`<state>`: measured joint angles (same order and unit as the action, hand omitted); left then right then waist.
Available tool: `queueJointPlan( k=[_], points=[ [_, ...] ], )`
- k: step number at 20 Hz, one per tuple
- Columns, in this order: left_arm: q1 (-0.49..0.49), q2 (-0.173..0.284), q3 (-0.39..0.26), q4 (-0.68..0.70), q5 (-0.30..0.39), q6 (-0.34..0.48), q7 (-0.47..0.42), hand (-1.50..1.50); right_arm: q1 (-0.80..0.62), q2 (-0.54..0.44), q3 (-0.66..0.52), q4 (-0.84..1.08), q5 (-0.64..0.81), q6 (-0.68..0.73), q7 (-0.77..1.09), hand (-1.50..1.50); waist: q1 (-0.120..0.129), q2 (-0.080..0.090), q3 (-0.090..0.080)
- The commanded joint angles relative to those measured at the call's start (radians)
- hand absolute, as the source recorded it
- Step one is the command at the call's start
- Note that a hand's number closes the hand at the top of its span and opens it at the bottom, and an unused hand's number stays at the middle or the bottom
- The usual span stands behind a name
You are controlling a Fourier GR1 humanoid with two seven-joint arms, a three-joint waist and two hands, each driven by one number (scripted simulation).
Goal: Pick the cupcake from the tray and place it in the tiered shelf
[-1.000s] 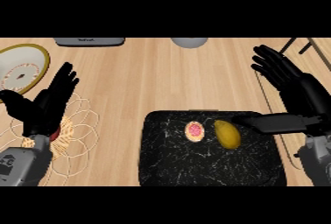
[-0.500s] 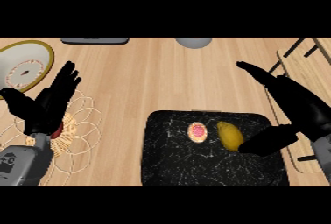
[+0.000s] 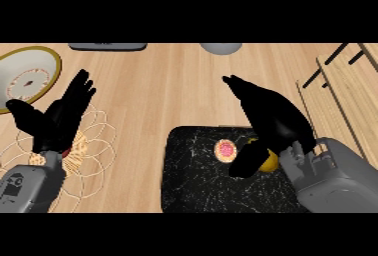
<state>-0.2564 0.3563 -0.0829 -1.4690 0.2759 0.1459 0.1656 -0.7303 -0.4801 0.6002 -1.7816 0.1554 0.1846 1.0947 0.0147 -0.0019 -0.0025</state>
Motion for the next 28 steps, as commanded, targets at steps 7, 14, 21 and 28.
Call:
queueJointPlan(
  k=[7,14,21,28],
  points=[
    [-0.021,0.007,0.027,0.009,-0.015,-0.002,0.007,0.0,-0.062,0.093,0.15,0.167,0.083,0.093,0.208,-1.5,-0.007,0.001,0.001],
    [-0.03,0.004,0.054,0.027,0.001,-0.017,0.023,0.0,-0.041,0.133,0.19,0.151,0.094,0.116,0.271,-1.5,-0.021,0.0,0.001],
    [0.001,-0.009,0.04,-0.013,-0.025,-0.015,0.021,0.0,-0.017,0.173,0.205,0.141,0.106,0.132,0.312,-1.5,-0.017,-0.002,0.001],
    [0.0,-0.021,0.059,-0.019,-0.027,-0.023,0.042,0.0,0.066,0.209,0.185,0.173,0.227,0.073,0.232,-1.5,-0.015,-0.001,0.002]
  ],
)
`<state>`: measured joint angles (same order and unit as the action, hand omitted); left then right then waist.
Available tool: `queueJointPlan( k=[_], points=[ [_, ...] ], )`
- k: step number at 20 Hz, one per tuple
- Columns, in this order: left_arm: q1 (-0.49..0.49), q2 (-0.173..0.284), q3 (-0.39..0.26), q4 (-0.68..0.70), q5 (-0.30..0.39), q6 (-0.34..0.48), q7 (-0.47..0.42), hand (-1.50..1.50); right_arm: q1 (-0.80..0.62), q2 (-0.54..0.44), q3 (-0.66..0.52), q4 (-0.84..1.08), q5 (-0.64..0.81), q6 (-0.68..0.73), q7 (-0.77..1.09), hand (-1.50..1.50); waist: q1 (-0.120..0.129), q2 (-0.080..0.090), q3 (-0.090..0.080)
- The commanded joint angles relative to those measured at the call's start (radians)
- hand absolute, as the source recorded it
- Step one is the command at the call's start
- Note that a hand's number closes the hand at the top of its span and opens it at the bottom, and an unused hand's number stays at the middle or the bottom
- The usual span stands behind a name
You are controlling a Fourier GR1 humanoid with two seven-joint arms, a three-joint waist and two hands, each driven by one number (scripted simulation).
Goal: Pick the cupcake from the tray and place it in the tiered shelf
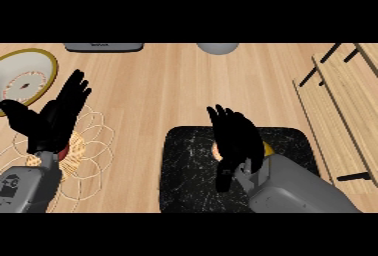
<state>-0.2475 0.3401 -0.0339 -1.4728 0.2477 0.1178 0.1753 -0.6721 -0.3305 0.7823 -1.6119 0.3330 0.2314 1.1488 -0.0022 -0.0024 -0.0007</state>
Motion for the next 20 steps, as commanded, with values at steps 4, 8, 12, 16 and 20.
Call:
queueJointPlan(
  k=[4,8,12,16,20],
  points=[
    [0.018,0.021,0.03,-0.002,0.015,-0.061,0.0,0.0,0.031,0.064,-0.039,0.09,0.074,0.046,0.081,-1.5,0.004,0.002,0.0],
    [0.033,-0.008,0.042,-0.008,0.004,-0.04,-0.01,0.0,0.106,0.075,-0.028,0.073,0.135,0.028,0.057,-1.5,0.001,0.001,0.0],
    [-0.012,-0.035,0.014,-0.039,-0.038,-0.002,0.055,0.0,0.105,0.121,-0.068,0.119,0.155,0.063,0.033,-1.5,0.001,0.001,0.001],
    [0.035,-0.038,0.023,-0.055,-0.057,-0.008,0.015,0.0,0.193,0.161,-0.027,0.224,0.242,-0.028,-0.068,-1.5,0.006,0.002,0.001],
    [-0.007,-0.036,0.057,0.007,-0.045,-0.056,0.0,0.0,0.122,0.193,-0.144,0.33,0.237,0.044,-0.148,1.5,0.006,0.004,0.001]
  ],
)
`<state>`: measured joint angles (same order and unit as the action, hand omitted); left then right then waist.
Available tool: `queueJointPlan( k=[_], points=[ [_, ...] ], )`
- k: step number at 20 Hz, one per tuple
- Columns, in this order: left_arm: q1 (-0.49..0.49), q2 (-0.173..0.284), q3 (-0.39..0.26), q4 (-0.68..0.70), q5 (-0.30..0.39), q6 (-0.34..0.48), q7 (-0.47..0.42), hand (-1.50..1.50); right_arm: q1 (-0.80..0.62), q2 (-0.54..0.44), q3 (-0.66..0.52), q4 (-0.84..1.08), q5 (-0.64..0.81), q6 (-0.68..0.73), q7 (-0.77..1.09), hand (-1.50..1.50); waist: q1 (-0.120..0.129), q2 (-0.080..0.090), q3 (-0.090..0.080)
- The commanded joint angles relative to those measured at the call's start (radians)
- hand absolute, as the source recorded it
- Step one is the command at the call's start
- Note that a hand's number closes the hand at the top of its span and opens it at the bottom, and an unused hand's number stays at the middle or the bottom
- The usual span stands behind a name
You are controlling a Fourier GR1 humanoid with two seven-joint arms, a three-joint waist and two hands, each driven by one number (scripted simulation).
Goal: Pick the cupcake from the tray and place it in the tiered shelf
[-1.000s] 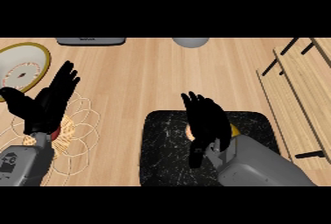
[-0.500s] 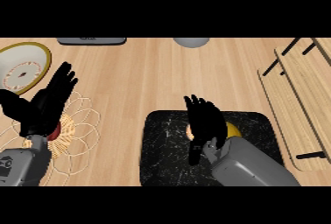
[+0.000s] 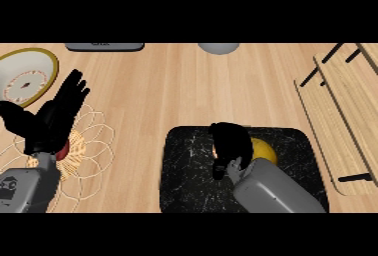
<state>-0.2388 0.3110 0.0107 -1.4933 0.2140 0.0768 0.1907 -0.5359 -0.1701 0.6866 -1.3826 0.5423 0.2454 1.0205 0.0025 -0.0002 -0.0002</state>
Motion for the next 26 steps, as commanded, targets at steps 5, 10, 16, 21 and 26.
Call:
queueJointPlan(
  k=[5,10,16,21,26],
  points=[
    [0.008,-0.043,0.001,0.023,-0.034,-0.005,-0.023,0.0,0.05,0.006,0.037,-0.01,0.14,0.044,-0.074,1.5,-0.004,0.0,0.0],
    [0.02,-0.072,-0.003,0.049,-0.072,-0.001,-0.077,0.0,0.061,0.157,0.053,0.02,0.264,-0.038,0.009,1.5,-0.003,0.0,0.0],
    [-0.028,-0.028,0.02,-0.037,-0.02,-0.03,0.047,0.0,-0.032,0.167,0.247,0.066,0.148,-0.295,0.219,1.5,0.036,0.001,0.0],
    [-0.047,-0.058,0.011,0.017,-0.042,-0.01,0.029,0.0,-0.099,0.168,0.276,-0.03,0.167,-0.401,0.296,1.5,0.025,-0.001,0.0],
    [0.019,-0.053,0.012,0.001,-0.043,-0.021,0.004,0.0,-0.126,0.169,0.153,-0.162,0.324,-0.591,0.244,1.5,0.011,-0.013,0.0]
  ],
)
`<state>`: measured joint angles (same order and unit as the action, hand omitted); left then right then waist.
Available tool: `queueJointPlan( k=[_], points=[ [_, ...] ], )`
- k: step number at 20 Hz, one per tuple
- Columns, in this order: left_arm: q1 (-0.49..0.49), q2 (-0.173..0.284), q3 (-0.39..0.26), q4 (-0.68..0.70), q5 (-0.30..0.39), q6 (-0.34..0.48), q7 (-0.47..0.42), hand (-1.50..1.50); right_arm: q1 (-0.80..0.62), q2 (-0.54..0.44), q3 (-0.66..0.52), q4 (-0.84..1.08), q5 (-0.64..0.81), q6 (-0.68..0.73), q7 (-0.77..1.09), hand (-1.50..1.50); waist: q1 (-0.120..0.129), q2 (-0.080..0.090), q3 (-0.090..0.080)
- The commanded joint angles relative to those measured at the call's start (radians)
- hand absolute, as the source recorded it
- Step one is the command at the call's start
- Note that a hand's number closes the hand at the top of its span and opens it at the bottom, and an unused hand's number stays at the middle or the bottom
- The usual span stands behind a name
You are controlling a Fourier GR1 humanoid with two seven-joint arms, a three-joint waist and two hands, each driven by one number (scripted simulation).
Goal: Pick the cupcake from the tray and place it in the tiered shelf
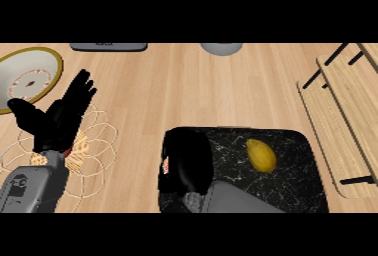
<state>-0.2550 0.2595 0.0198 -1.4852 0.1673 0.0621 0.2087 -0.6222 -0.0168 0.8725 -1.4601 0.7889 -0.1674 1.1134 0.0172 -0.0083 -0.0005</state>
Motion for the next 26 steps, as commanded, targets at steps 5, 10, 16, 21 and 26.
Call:
queueJointPlan(
  k=[5,10,16,21,26],
  points=[
    [0.046,0.01,0.014,0.007,-0.001,-0.023,-0.051,0.0,-0.147,0.016,-0.134,-0.188,0.234,-0.118,0.246,1.5,-0.02,-0.004,-0.001],
    [-0.005,0.025,0.027,-0.013,0.009,-0.008,0.032,0.0,-0.181,0.016,-0.255,-0.314,0.3,0.032,0.297,1.5,-0.038,-0.005,0.0],
    [-0.003,0.011,0.039,0.006,-0.004,0.015,0.004,0.0,-0.233,0.016,-0.382,-0.389,0.386,0.224,0.321,1.5,-0.054,-0.007,-0.001],
    [0.006,0.035,0.058,0.019,0.009,-0.01,0.008,0.0,-0.221,-0.019,-0.51,-0.499,0.397,0.347,0.296,1.5,-0.063,-0.007,-0.001],
    [0.011,0.015,0.048,0.021,-0.003,0.001,-0.004,0.0,-0.152,-0.08,-0.631,-0.556,0.394,0.423,0.233,1.5,-0.056,-0.002,-0.001]
  ],
)
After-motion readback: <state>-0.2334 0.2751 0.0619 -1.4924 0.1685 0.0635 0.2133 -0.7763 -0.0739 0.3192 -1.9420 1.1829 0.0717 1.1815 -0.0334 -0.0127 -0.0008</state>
